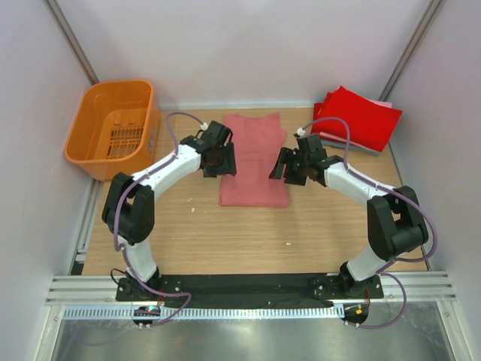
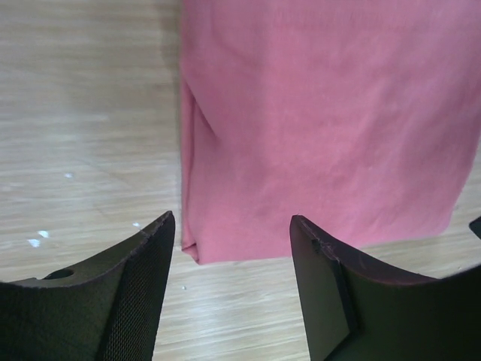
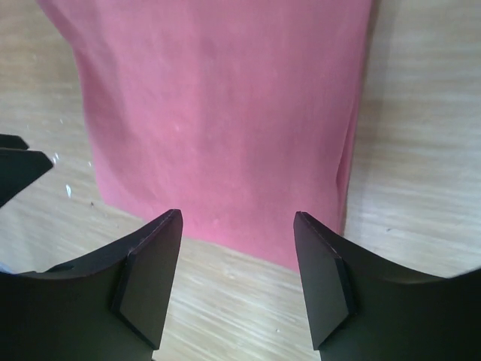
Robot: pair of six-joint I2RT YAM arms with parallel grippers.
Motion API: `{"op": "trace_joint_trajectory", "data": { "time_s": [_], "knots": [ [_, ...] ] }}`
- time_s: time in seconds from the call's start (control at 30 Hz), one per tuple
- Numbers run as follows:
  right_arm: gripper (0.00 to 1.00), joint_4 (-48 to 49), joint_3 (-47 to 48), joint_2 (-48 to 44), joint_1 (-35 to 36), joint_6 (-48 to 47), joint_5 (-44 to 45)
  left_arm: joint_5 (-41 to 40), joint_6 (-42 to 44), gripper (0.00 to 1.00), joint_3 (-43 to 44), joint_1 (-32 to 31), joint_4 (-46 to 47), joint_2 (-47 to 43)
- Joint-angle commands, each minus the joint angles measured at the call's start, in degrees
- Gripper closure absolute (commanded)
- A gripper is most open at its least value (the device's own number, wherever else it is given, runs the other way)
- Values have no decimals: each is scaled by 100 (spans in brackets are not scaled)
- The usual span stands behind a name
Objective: Fold and stack the t-shirts
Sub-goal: Fold the tshirt
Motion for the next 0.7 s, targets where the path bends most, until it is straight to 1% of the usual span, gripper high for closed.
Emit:
{"op": "trace_joint_trajectory", "data": {
  "time_s": [0.0, 0.13, 0.17, 0.23, 0.4, 0.5, 0.57, 0.63, 0.67],
  "knots": [
    [33, 754, -414, -104, 45, 252, -765, 410, -116, 37, -375, -245, 628, -69],
    [35, 877, -1072, -227, 45, 252, -607, 436, -327, 37, -1200, -369, 1094, -235],
    [35, 939, -1179, -245, 45, 235, -572, 601, -371, 37, -1315, -369, 1164, -253],
    [35, 974, -1311, -228, 45, 200, -493, 585, -450, 38, -1544, -369, 1314, -280],
    [35, 1018, -1479, -122, 45, 112, -379, 682, -521, 39, -1703, -369, 1560, -403],
    [35, 931, -1479, -70, 45, 103, -299, 595, -521, 39, -1624, -378, 1369, -342],
    [36, 747, -1496, -104, 36, 77, -107, 507, -513, 40, -1632, -378, 1245, -271],
    [36, 475, -1531, -148, 45, 68, 131, 269, -530, 40, -1834, -378, 1218, -271],
    [36, 352, -1558, -175, 45, 51, 384, 243, -521, 40, -1896, -378, 1218, -271]
  ]
}}
